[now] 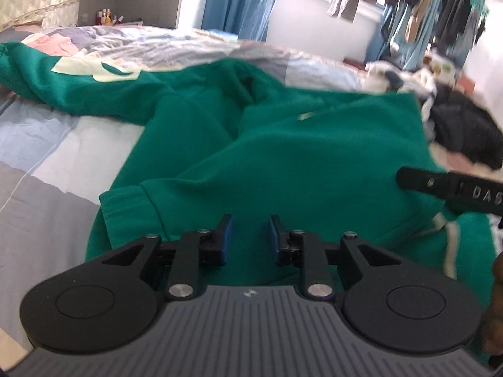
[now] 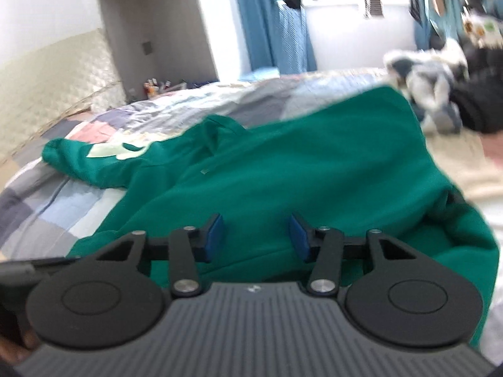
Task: Fold large clothes
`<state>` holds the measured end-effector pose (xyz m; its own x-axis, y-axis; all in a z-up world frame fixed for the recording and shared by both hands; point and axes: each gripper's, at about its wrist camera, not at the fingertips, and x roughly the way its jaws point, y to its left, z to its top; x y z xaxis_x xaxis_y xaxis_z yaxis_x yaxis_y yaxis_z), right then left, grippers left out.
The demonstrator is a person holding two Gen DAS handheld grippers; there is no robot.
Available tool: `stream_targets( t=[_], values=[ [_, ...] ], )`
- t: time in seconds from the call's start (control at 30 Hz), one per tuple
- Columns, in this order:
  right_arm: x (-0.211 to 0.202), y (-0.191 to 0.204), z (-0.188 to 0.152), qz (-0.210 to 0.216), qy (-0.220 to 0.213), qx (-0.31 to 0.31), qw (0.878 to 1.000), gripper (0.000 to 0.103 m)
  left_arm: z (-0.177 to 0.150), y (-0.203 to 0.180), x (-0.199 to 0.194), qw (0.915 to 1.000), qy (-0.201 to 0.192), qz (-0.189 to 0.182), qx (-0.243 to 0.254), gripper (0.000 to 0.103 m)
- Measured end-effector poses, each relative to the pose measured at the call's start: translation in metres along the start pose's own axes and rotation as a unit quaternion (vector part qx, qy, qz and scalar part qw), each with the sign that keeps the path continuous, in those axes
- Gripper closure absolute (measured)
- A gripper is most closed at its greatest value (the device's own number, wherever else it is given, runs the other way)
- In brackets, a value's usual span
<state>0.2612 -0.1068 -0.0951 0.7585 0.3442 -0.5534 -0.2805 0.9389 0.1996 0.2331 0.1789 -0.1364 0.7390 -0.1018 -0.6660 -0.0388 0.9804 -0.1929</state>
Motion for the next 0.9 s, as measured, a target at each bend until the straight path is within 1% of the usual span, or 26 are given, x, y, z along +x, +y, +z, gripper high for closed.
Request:
stream_targets(
  t=[0.1, 0.23, 0.3, 0.4, 0.53, 0.57, 0.63, 0.7, 0.73, 0.77, 0.83, 0.9],
  values=[
    [0.011, 0.0, -0.008, -0.016, 0.01, -0.02, 1.0, 0.053, -0.003, 0.005, 0.009, 0.9999, 0.009, 0.002, -0.006, 0.075],
    [0.031, -0.007, -0.017, -0.023, 0.038, 0.005, 0.999, 0.053, -0.008, 0.009, 0.014, 0.9998, 0.004, 0.017, -0.006, 0.075],
    [0.035, -0.01, -0.022, -0.024, 0.039, 0.007, 0.999, 0.053, -0.009, 0.012, 0.013, 0.9998, 0.0, 0.015, -0.012, 0.075],
    [0.035, -0.014, -0.023, -0.021, 0.036, 0.017, 0.999, 0.054, -0.01, 0.012, 0.005, 0.9995, -0.01, 0.026, -0.011, 0.074],
    [0.03, -0.017, -0.024, -0.017, 0.032, 0.03, 0.999, 0.055, -0.003, 0.021, -0.012, 0.9974, -0.028, 0.045, -0.048, 0.073],
    [0.029, -0.017, -0.025, -0.018, 0.031, 0.03, 0.999, 0.055, 0.0, 0.026, -0.017, 0.9961, -0.037, 0.05, -0.063, 0.072],
    [0.027, -0.016, -0.025, -0.022, 0.029, 0.032, 0.999, 0.055, 0.008, 0.039, -0.024, 0.9926, -0.053, 0.064, -0.089, 0.049],
    [0.023, -0.014, -0.025, -0.027, 0.023, 0.035, 0.999, 0.055, 0.023, 0.056, -0.023, 0.9894, -0.046, 0.084, -0.109, 0.049],
    [0.021, -0.012, -0.025, -0.03, 0.02, 0.031, 0.999, 0.055, 0.032, 0.067, -0.021, 0.9868, -0.042, 0.092, -0.127, 0.049],
    [0.021, -0.011, -0.025, -0.033, 0.019, 0.025, 0.999, 0.055, 0.041, 0.082, -0.019, 0.9824, -0.039, 0.098, -0.154, 0.048],
    [0.019, -0.011, -0.025, -0.034, 0.016, 0.022, 0.999, 0.055, 0.059, 0.112, -0.015, 0.9728, -0.04, 0.098, -0.206, 0.047],
    [0.019, -0.014, -0.024, -0.032, 0.015, 0.029, 0.999, 0.055, 0.075, 0.143, -0.009, 0.965, -0.04, 0.092, -0.242, 0.044]
  ],
)
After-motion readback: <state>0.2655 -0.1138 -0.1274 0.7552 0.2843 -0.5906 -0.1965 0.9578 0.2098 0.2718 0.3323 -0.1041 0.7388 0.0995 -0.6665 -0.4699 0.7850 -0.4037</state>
